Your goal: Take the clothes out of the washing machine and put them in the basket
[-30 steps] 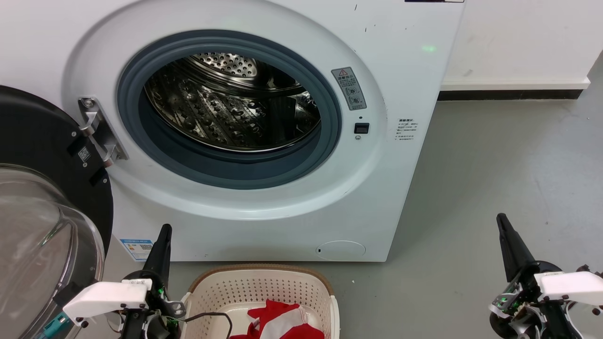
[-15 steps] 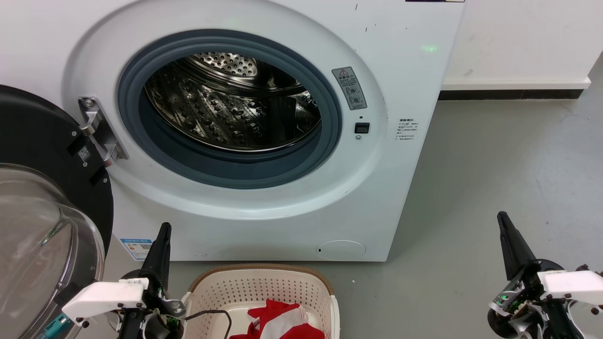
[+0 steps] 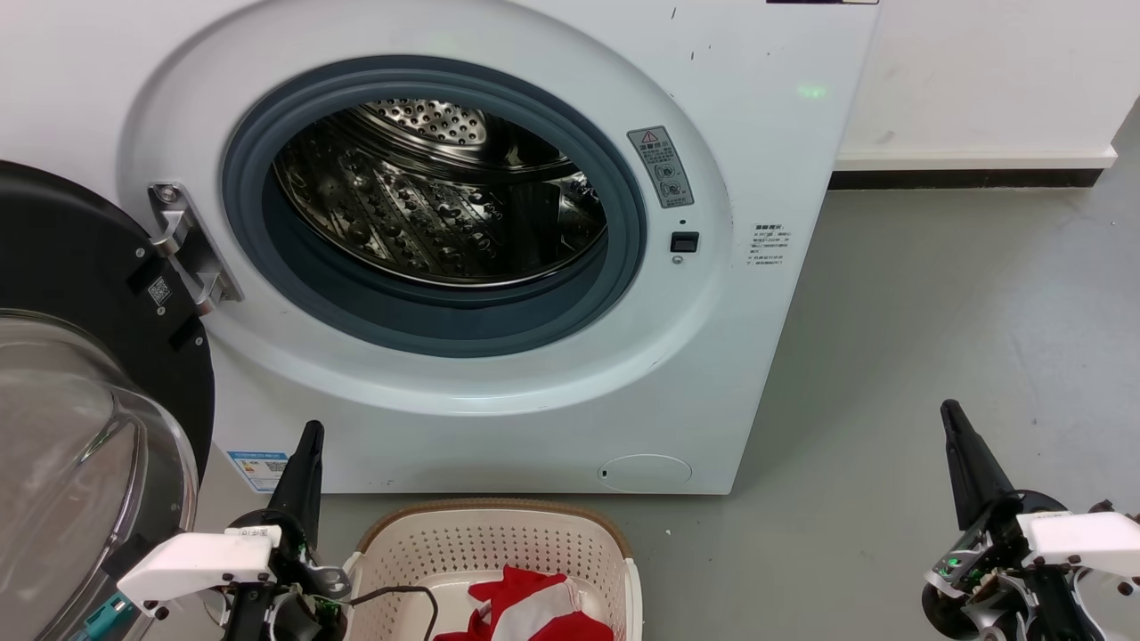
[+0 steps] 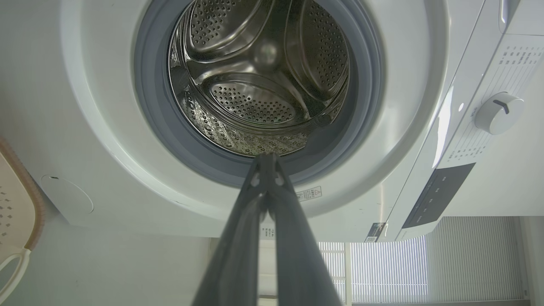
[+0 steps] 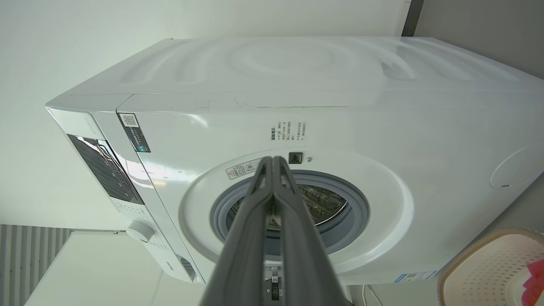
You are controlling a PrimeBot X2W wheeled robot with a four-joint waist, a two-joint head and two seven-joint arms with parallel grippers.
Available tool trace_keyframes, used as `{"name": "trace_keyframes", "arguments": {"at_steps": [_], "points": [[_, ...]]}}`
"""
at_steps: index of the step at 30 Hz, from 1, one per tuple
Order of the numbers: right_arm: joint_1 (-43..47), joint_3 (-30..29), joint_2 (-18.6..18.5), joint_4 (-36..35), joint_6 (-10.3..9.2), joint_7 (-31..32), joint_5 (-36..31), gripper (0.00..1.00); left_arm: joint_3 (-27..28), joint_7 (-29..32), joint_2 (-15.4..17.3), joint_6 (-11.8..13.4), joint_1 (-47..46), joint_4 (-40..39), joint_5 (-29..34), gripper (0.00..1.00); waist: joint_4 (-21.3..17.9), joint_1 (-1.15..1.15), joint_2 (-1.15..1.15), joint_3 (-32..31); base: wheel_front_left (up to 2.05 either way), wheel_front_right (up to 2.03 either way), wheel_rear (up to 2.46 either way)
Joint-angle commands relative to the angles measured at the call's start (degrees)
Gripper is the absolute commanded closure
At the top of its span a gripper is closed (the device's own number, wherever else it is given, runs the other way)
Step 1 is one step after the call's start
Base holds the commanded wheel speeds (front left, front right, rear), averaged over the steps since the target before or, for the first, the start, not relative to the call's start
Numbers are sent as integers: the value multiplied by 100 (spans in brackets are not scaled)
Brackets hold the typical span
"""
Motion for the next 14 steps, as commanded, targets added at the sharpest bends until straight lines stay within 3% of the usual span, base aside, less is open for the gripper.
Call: {"name": "trace_keyframes", "arguments": {"at_steps": [1, 14], "points": [[-78, -15, 8, 11, -2, 17, -13, 100, 17, 18, -12, -27, -30, 2, -6, 100, 0, 0, 0, 0, 0, 0, 0], [-80, -32, 20, 11, -2, 27, -31, 100, 17, 17, -11, -27, -29, 1, -6, 100, 0, 0, 0, 0, 0, 0, 0]]}}
